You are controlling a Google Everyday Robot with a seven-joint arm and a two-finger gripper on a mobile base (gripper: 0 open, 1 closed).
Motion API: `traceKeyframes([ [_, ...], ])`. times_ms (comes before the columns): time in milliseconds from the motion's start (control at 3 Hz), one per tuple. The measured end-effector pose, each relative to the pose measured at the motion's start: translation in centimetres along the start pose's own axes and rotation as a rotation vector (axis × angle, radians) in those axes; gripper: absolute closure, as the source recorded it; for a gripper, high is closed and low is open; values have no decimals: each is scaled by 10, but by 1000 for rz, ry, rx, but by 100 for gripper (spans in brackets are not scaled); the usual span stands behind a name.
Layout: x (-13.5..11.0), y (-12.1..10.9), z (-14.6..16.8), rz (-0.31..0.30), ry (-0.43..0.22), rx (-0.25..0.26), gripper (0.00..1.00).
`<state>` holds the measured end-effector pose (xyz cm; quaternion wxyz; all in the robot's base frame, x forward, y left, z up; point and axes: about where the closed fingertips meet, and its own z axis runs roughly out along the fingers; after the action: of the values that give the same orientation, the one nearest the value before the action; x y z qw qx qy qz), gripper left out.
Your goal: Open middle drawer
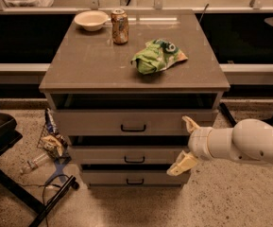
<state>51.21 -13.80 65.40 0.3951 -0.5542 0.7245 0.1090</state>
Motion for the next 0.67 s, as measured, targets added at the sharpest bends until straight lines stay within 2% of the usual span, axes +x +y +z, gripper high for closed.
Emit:
traceKeyframes([
  [333,29,24,32,46,-16,-11,0],
  [667,67,39,66,70,-52,-1,0],
])
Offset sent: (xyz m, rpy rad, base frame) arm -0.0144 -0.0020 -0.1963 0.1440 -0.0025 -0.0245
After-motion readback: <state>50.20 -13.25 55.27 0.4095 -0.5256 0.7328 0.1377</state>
